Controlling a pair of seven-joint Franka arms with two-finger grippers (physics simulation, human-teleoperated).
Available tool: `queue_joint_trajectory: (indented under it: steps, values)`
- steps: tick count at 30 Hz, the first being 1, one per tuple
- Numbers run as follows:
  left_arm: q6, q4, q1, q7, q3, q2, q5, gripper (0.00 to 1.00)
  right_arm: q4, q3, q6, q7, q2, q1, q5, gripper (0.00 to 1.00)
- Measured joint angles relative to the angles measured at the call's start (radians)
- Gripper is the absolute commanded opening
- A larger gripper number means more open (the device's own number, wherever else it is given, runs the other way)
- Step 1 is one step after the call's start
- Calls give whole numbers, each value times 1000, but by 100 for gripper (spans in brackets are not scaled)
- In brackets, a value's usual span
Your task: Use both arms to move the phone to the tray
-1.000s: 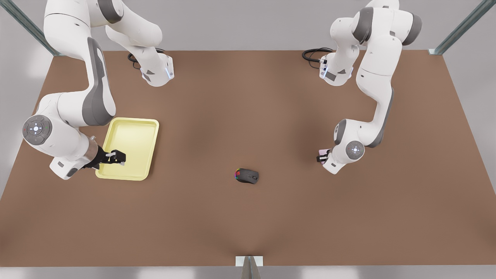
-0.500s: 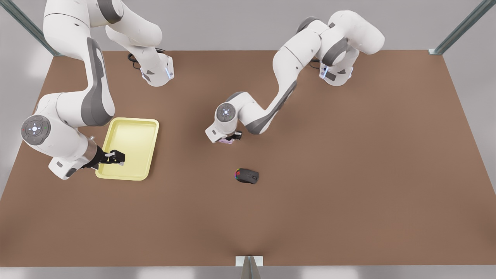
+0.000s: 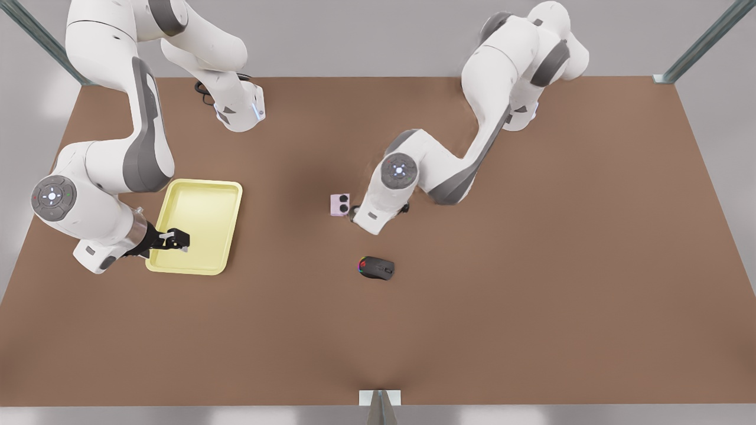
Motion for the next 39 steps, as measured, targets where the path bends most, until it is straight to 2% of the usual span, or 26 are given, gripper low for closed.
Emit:
queue_joint_trajectory:
  steps: [2,5,6,13,19,23,29,33,39]
  values:
    - [-144,-1,229,83,7,-94,73,100,0,2,0,-1,-1,3,0,100]
    - [-182,-347,370,195,29,-344,148,100,1,32,9,16,22,73,-2,100]
    - [-195,-369,384,228,32,-369,158,100,-2,36,17,28,33,131,-4,100]
    - [-354,-223,376,418,-6,-399,71,100,-28,41,133,233,165,624,-5,100]
    - [-401,-221,380,533,-4,-363,23,100,-163,44,282,448,224,763,-6,100]
    - [-413,-223,381,591,-4,-356,13,100,-264,45,419,571,276,786,-10,100]
    - [-419,-224,382,657,-4,-352,7,100,-530,45,631,726,173,713,12,100]
    - [-421,-224,382,690,-3,-348,6,100,-672,54,778,805,158,678,35,100]
    - [-421,-223,382,728,-4,-347,4,100,-740,71,959,888,172,655,46,100]
